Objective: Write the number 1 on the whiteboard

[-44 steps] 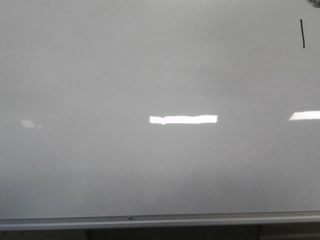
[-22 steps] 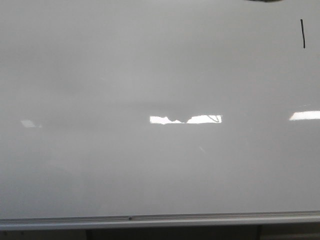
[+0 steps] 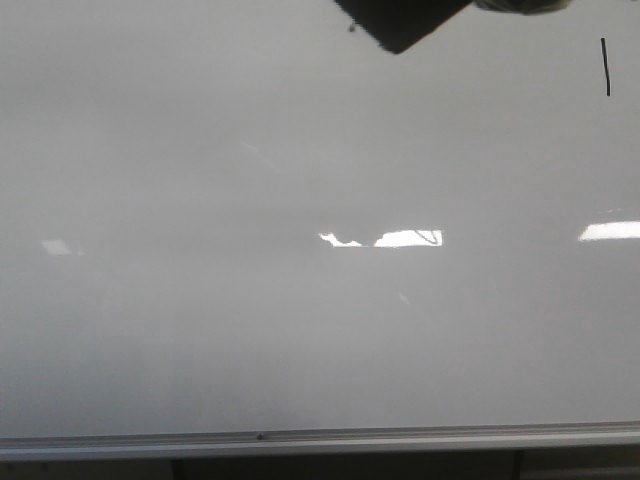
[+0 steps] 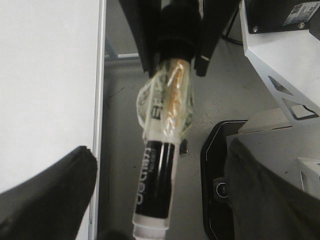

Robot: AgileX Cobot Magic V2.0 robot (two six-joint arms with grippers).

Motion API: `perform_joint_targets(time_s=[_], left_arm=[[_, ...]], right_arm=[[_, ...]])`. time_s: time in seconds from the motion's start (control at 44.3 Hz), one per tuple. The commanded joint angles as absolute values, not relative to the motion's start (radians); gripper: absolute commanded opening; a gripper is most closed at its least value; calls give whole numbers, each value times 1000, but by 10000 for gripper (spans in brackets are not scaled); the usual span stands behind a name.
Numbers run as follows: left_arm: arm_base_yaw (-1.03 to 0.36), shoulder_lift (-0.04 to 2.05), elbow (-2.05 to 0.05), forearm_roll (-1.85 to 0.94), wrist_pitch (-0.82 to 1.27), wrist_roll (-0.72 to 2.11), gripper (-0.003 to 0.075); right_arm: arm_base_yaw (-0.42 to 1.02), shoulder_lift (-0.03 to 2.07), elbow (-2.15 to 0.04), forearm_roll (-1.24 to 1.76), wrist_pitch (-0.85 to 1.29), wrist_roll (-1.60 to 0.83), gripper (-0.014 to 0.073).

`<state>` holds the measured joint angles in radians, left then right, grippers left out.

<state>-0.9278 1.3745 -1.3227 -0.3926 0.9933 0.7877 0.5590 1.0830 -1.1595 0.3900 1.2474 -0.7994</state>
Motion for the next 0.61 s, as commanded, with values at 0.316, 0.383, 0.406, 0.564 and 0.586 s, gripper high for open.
perform_joint_targets(time_s=[0.316,0.383,0.406,0.564,0.586], left_arm=[[-936,1348,-1363,-430,962,786,152],[-936,1348,-1363,-430,962,786,113],[-936,1348,-1363,-430,962,786,99],[-936,1348,-1363,-430,962,786,35],[-936,1348,-1363,-430,962,786,27]], right_arm=[[562,1069,-1183,419,1314,-813,33],[562,1069,-1183,417,1314,-813,90],[562,1069,-1183,417,1314,-813,129],[558,1069,-1183,417,1313,-813,405],[557,1069,-1183,417,1312,-813,432]])
